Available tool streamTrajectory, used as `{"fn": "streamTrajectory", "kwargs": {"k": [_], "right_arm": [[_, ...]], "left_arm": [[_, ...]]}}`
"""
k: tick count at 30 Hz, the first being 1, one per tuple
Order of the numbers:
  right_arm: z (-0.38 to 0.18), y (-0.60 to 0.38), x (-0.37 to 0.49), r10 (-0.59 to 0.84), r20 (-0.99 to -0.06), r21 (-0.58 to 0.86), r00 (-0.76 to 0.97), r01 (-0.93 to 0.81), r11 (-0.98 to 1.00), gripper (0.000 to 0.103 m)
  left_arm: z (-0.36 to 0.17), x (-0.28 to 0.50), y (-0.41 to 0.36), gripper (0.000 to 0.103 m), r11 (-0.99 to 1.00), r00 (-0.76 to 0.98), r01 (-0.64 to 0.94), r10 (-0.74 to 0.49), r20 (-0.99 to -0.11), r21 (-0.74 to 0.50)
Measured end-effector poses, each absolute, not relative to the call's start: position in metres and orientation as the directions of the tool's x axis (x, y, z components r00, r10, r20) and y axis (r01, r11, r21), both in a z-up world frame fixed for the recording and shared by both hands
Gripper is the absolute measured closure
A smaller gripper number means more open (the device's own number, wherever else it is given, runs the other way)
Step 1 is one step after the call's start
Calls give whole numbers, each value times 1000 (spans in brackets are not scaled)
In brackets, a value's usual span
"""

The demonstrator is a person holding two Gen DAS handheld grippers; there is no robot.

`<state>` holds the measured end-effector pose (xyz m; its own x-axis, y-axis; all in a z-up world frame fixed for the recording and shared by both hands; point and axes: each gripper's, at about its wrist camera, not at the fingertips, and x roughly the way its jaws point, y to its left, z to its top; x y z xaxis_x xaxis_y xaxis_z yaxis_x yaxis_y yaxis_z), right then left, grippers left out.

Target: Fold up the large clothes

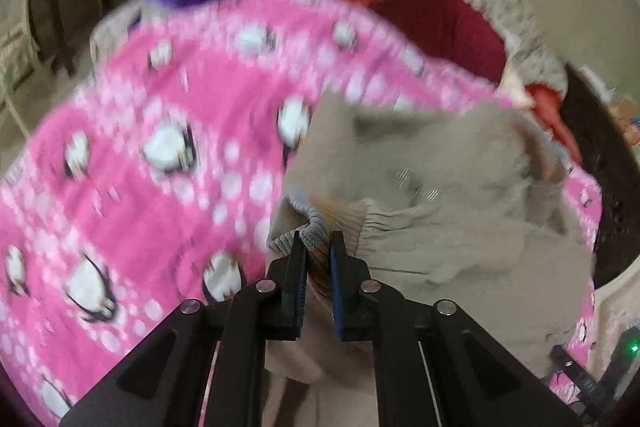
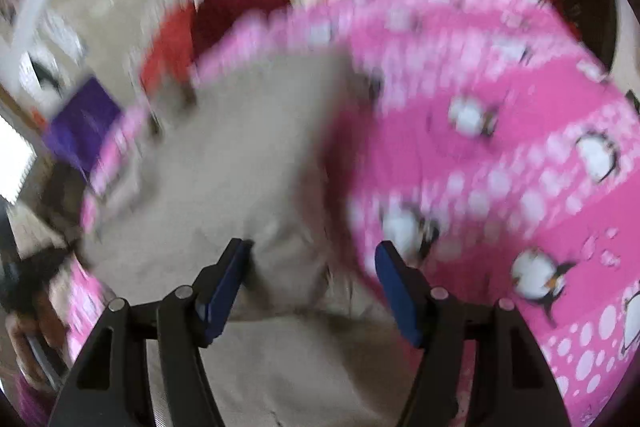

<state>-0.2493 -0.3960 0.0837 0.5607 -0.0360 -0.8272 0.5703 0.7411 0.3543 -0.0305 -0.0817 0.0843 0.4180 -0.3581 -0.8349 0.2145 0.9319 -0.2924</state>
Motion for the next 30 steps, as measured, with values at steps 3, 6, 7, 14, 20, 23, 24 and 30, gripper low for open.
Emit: {"fn": "streamTrajectory", "kwargs": {"k": [3, 6, 7, 14, 20, 23, 24, 30], "right_arm": [[85, -395, -253, -63, -845, 311, 530, 585, 749, 40], [117, -399, -265, -182, -816, 259, 549, 629, 733, 40], [128, -401, -266, -232, -802, 233, 551, 645, 728, 40], [108, -402, -213, -132, -853, 219, 505, 575, 788, 34], [100, -425, -222, -139, -819, 254, 556, 569, 782, 86], [82, -442, -224, -96, -841, 309, 533, 617, 724, 80], [85, -443, -228, -103, -839, 312, 534, 627, 714, 69], [129, -406, -251, -193, -804, 197, 562, 558, 806, 65]], "left_arm": [[77, -35, -78, 102, 914, 397, 220, -403, -825, -341], [88, -43, -81, 87, 920, 434, 238, -387, -814, -311], [94, -47, -83, 85, 923, 455, 252, -378, -807, -290], [112, -63, -107, 81, 925, 532, 326, -352, -770, -198], [91, -56, -137, 76, 922, 514, 376, -289, -808, -91], [65, -45, -150, 76, 931, 458, 364, -215, -862, -39], [62, -43, -149, 76, 933, 446, 356, -217, -868, -50], [64, -41, -142, 76, 937, 465, 341, -238, -853, -76]]}}
